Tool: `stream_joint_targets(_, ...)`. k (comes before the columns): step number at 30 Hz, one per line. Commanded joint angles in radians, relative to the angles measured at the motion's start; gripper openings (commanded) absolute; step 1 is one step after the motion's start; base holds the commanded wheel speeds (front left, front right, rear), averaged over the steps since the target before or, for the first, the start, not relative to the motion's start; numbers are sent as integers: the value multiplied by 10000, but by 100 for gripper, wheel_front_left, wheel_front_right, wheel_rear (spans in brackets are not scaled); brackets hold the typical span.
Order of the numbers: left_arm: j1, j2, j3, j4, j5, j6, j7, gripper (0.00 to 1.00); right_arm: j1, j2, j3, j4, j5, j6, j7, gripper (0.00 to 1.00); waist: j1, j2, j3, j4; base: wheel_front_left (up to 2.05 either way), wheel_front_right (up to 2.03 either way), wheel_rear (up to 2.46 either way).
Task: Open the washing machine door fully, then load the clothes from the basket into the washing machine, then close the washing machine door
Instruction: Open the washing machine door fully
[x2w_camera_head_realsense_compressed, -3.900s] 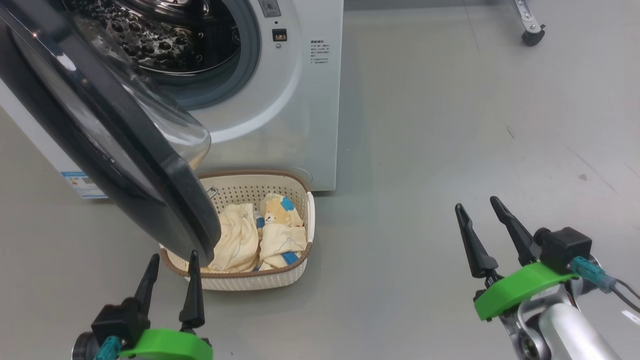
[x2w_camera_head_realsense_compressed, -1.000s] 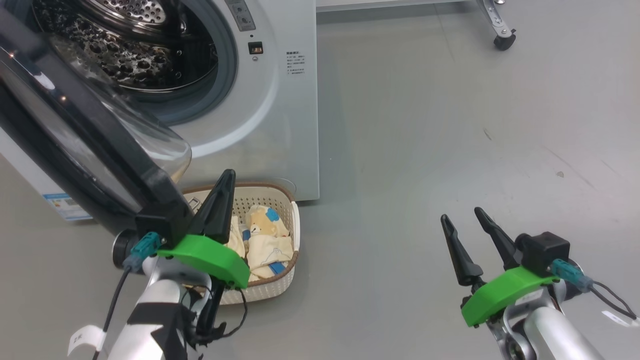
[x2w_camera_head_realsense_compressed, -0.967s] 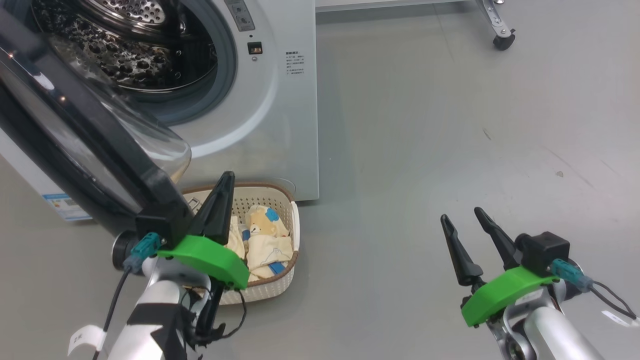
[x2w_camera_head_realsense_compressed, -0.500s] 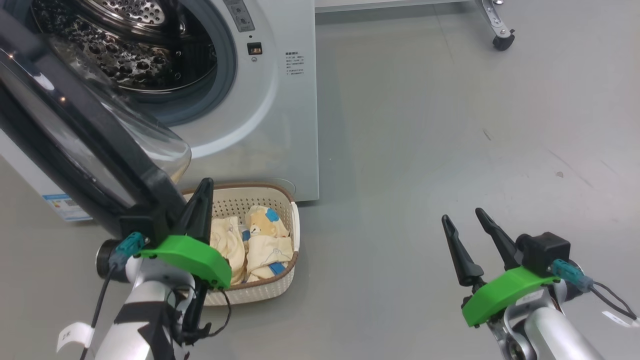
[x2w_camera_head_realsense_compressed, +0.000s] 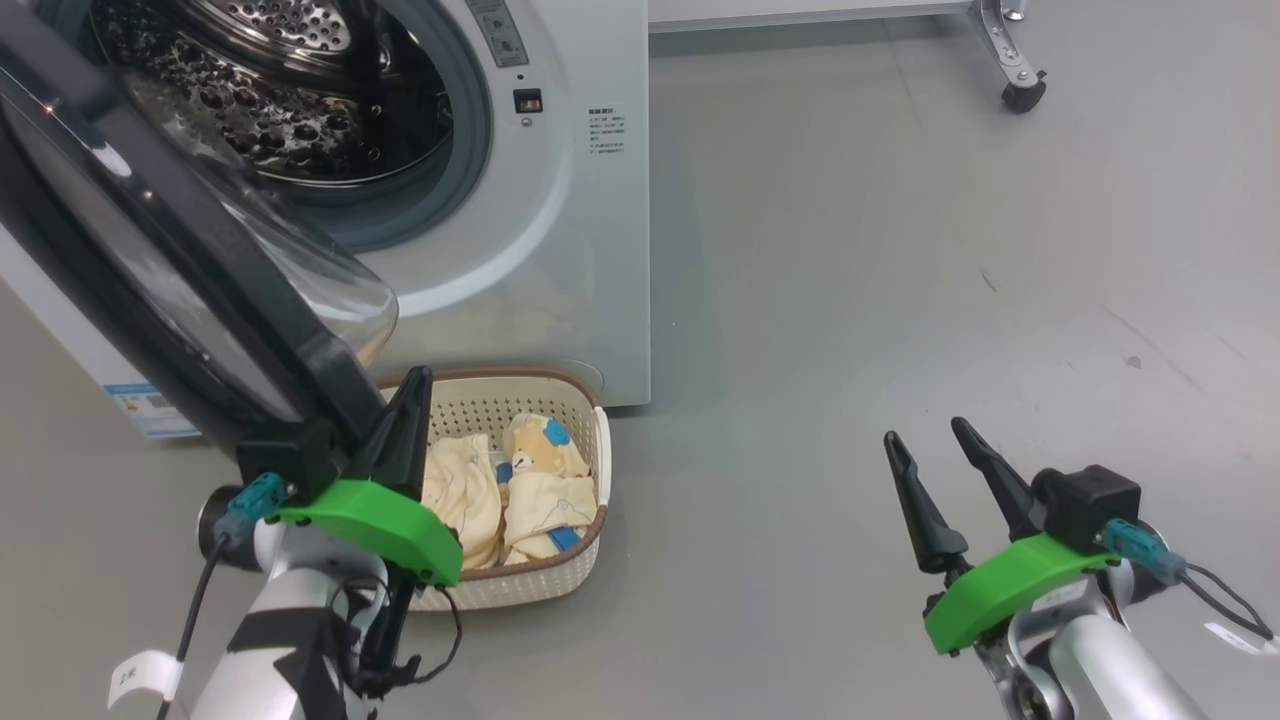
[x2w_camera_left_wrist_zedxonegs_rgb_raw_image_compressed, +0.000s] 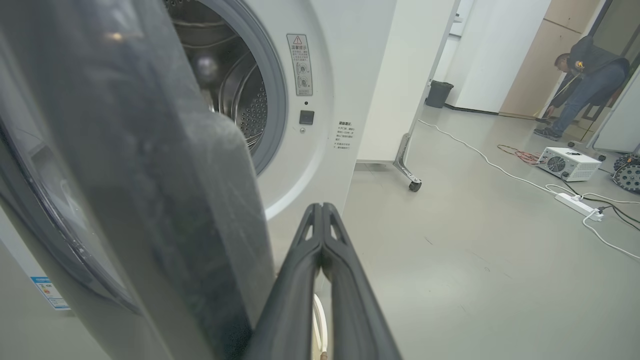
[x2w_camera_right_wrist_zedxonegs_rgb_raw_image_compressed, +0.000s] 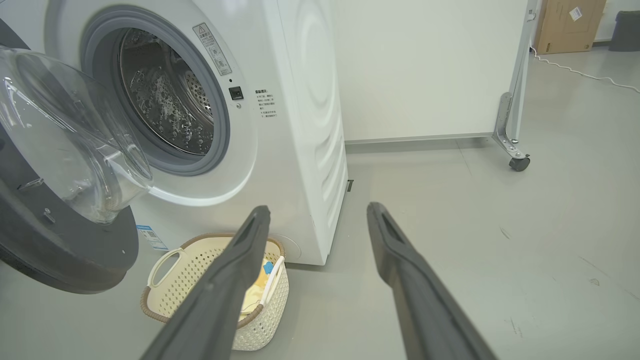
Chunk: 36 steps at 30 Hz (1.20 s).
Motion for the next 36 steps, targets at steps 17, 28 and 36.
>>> stream_joint_targets(17,-180,325,170,-2,-202,136,-212,0,-262,-44,225,-212,82,-27,-97,100,0,0,-235,1199,0,0,0)
stream_joint_targets(28,21,295,-92,88,-294,166,-191,0,-103,-19,265,-160,125,-27,-97,100,0,0,-401,2581,0,0,0)
stream_joint_targets(36,163,458,-33,-6,-406,286,-232,0,-127,77,440,-135,124,-27,-97,100,0,0,-307,3603,0,0,0)
